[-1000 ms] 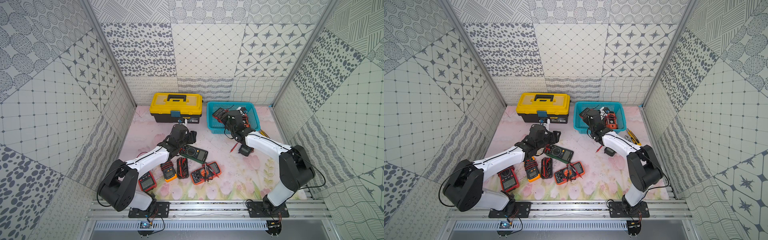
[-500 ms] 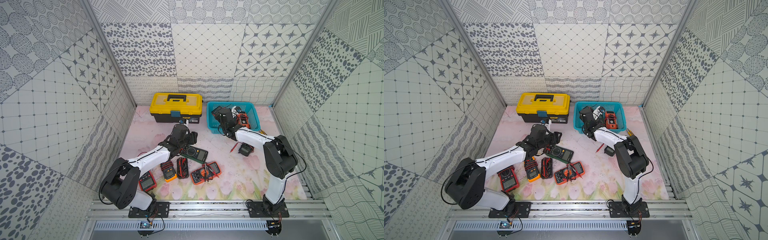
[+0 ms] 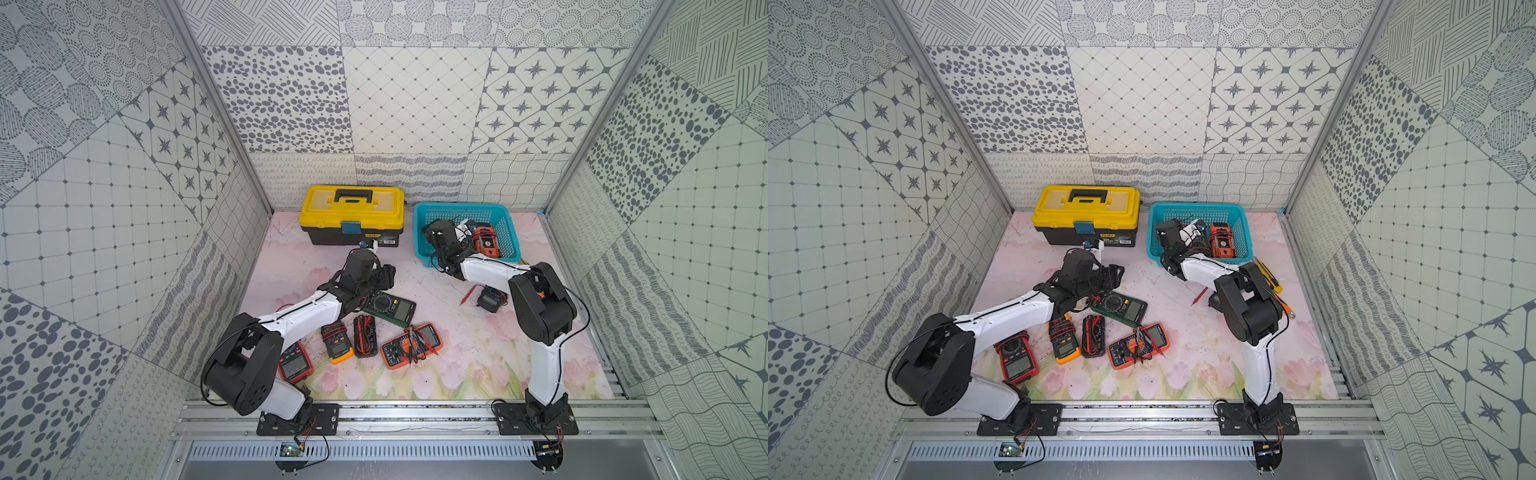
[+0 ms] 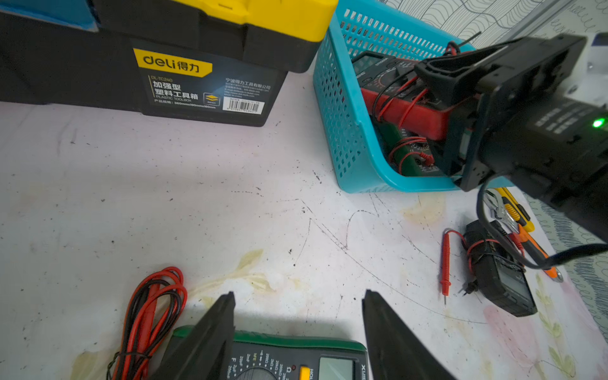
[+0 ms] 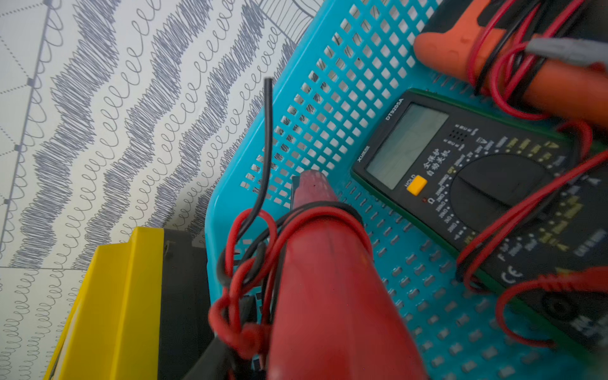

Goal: Put the multimeter into the basket
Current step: Place the multimeter in the basket.

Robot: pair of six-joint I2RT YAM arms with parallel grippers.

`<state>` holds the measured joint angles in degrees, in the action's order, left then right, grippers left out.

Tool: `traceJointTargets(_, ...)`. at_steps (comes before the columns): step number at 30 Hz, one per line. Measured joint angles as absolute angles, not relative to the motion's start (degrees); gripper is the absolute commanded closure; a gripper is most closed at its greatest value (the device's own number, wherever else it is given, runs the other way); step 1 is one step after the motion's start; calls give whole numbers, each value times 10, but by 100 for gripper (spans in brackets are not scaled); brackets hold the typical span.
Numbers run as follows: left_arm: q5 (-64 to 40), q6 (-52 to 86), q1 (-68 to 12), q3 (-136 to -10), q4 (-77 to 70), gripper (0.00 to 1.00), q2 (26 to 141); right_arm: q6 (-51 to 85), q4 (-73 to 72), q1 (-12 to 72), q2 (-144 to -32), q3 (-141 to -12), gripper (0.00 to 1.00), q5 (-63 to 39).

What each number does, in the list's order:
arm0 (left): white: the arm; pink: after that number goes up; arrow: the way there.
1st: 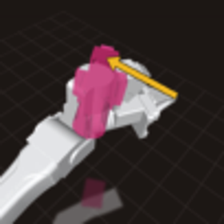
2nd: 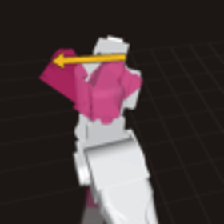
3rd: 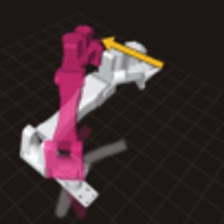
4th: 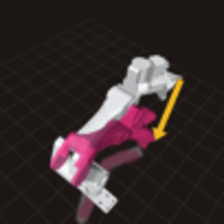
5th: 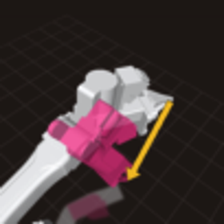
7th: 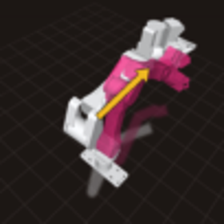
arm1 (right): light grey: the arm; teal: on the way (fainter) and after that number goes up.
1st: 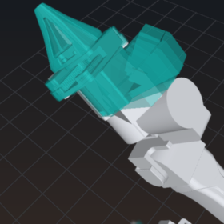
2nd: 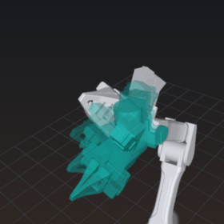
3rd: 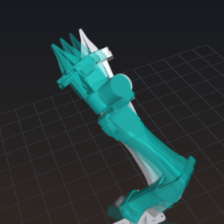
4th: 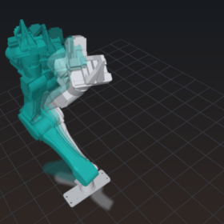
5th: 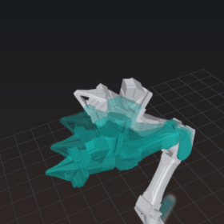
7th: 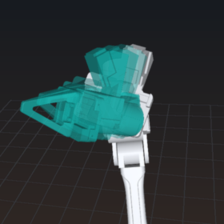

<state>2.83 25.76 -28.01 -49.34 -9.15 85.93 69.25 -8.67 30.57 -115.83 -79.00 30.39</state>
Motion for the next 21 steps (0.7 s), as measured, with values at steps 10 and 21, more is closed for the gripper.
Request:
traceJointTargets(10, 20, 258, -280, -493, -92, 35, 863, 724, -88, 305, -1169, -802, 29, 282)
traceJointTargets(21, 16, 264, -280, -492, -96, 35, 867, 712, -36, 304, -1154, -799, 21, 246)
